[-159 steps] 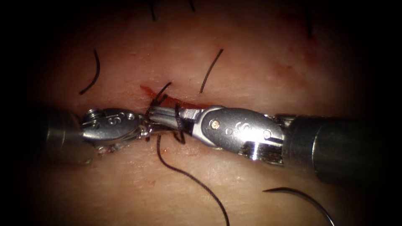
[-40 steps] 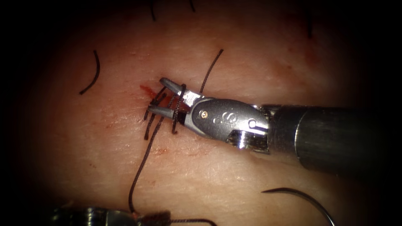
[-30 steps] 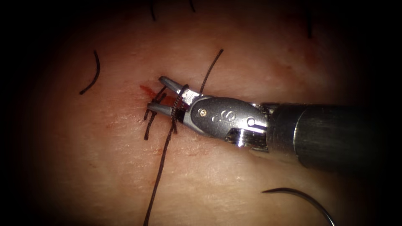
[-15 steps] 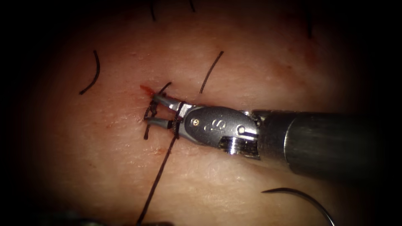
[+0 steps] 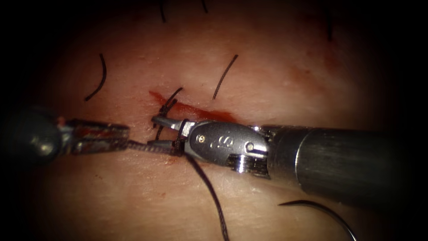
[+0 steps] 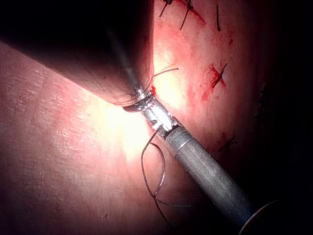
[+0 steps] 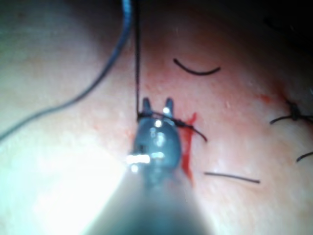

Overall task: Wound Closure
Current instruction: Wrap the thread counterclockwise again around the right gripper using the left gripper

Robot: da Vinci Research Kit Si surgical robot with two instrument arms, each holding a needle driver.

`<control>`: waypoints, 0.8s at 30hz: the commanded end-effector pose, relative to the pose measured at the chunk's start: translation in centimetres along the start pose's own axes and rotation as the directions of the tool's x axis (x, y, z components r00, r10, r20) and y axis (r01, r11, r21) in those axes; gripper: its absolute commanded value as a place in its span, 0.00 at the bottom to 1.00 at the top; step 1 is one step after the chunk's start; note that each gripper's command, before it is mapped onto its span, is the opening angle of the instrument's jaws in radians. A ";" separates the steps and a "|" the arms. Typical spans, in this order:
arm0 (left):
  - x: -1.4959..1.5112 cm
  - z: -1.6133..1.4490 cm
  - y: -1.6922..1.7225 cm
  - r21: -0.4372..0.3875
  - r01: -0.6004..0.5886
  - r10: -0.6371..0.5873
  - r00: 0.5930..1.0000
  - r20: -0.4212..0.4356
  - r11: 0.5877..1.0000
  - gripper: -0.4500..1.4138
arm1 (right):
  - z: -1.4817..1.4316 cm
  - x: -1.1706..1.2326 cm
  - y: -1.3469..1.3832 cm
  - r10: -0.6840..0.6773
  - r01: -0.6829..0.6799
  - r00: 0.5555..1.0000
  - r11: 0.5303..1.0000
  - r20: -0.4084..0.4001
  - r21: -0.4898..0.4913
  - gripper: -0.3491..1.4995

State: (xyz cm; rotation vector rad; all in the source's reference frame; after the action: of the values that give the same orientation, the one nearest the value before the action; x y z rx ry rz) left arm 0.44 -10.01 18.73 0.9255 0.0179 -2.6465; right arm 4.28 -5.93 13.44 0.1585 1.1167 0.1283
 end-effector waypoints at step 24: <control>-0.56 1.01 -1.32 0.160 -0.136 0.160 0.976 -0.149 0.978 0.00 | 0.03 -0.01 -0.07 -0.037 0.048 0.995 0.992 -0.094 0.116 0.30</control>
State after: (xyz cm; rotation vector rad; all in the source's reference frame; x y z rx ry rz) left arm -0.18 -8.61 19.81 1.1829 -0.2135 -2.4345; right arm 4.23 -5.98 13.38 0.2303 1.2427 0.0399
